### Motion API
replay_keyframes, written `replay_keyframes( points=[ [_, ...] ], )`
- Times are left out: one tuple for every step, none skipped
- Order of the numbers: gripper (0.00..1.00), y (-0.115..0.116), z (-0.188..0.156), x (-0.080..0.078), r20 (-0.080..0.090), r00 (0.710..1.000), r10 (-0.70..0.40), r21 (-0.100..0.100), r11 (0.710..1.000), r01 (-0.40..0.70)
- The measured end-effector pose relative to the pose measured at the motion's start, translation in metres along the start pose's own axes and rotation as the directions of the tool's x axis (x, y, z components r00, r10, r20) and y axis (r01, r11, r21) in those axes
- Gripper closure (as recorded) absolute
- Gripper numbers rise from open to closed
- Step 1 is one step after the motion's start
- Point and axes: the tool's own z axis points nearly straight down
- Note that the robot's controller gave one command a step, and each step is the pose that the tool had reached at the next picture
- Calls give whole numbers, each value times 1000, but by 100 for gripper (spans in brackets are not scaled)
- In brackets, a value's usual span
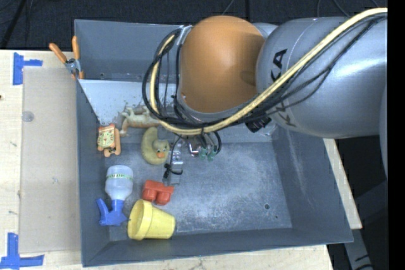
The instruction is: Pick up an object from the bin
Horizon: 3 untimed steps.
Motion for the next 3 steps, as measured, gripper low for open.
replay_keyframes(
  points=[
    [0, -1, -4, -2, 8, 1000, 4, -2, 1000, -4],
    [0, -1, 27, 5, 14, 999, -40, -3, 999, 40],
    [0, -17, 89, 13, 10, 984, -176, -1, 984, 176]
  ],
)
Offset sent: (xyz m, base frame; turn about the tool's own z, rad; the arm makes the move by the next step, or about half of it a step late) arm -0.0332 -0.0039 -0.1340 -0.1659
